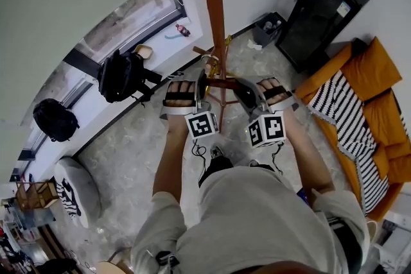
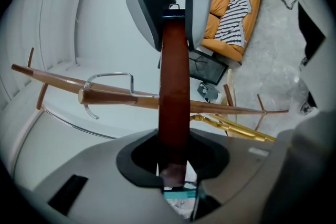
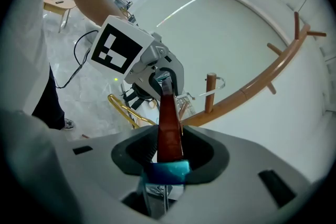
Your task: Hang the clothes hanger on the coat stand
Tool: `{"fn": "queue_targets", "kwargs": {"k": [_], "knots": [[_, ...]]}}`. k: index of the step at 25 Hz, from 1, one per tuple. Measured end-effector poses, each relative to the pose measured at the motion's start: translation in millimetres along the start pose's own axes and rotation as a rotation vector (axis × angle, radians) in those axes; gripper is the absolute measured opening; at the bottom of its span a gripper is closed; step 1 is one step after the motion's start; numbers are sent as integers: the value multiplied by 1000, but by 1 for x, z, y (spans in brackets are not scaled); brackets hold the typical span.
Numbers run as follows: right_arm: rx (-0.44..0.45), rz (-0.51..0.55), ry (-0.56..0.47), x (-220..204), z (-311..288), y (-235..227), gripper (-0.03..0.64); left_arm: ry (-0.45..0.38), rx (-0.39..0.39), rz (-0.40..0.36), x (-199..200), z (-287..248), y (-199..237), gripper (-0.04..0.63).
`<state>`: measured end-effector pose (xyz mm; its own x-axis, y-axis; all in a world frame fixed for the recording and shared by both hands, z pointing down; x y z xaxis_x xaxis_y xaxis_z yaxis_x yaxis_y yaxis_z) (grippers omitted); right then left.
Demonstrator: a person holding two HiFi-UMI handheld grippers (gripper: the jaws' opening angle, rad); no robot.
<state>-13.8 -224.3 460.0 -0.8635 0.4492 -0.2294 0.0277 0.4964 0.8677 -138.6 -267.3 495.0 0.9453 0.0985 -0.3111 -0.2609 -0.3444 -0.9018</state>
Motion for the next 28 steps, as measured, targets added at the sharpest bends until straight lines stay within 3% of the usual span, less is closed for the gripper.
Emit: {"fn": "queue_targets", "kwargs": {"k": [18, 28], "knots": [[7, -61, 57, -25, -32, 4, 137, -44, -28, -52, -3, -37, -4, 121], [28, -75, 76, -34, -45, 13, 137, -67, -50, -3, -7, -44, -12, 132]]}}
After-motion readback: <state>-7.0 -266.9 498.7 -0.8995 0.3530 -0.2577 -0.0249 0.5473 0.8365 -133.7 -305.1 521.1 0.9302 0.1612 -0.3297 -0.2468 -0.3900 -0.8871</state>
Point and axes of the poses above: the fingertips, and each gripper's own axes: z backward along the fingers, y to its left, x out of its top, the point moved 8 cm from there along z, backward along the fingers, and after that the axes turned 10 degrees about z, right-handed, at the moved point
